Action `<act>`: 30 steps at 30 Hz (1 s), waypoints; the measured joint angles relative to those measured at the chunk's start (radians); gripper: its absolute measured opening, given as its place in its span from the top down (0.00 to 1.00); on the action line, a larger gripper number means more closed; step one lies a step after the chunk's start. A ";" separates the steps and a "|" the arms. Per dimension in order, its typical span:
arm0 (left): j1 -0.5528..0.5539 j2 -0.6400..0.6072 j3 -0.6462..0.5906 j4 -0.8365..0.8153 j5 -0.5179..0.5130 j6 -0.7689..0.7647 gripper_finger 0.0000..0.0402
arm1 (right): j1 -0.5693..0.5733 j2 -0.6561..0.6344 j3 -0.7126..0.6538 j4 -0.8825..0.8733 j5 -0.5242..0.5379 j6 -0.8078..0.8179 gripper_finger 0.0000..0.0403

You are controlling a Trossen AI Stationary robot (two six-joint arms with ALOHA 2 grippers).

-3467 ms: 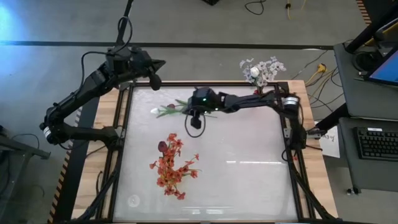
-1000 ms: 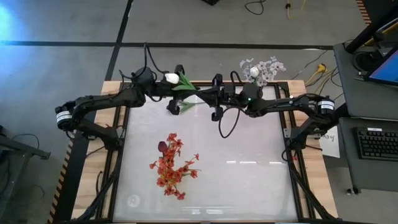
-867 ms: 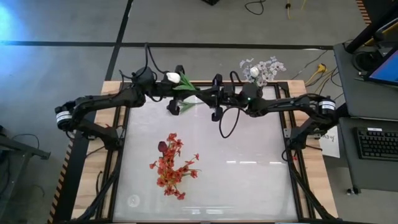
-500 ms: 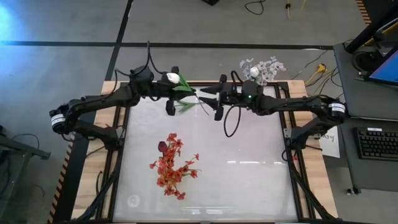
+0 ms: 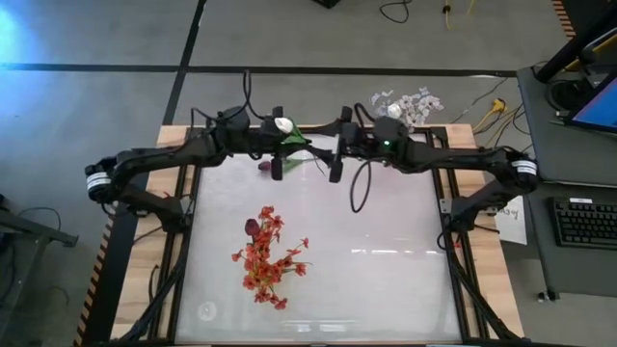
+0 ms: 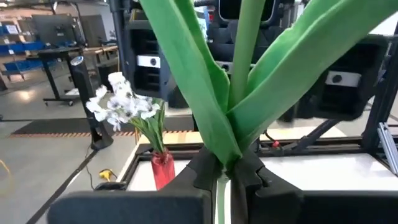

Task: Sort flowers into vase by color
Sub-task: Put the white tulip into the red vase

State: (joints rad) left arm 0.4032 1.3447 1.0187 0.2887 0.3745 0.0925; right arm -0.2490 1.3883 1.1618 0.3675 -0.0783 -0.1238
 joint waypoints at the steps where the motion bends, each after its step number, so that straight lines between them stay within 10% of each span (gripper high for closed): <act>1: -0.003 0.009 0.000 0.007 0.001 0.000 1.00 | 0.000 0.013 0.025 -0.039 0.000 -0.006 0.41; 12: -0.010 0.039 0.034 -0.012 0.001 0.005 1.00 | 0.000 0.113 0.204 -0.202 -0.002 -0.034 0.40; 24: -0.011 0.031 0.034 -0.018 -0.002 0.000 0.97 | 0.000 0.106 0.211 -0.220 -0.005 -0.045 0.92; 30: -0.011 0.023 0.059 -0.042 -0.002 0.000 0.81 | 0.000 0.090 0.210 -0.236 -0.007 -0.045 0.95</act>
State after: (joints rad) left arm 0.3923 1.3682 1.0778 0.2466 0.3725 0.0928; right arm -0.2489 1.4787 1.3720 0.1315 -0.0849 -0.1688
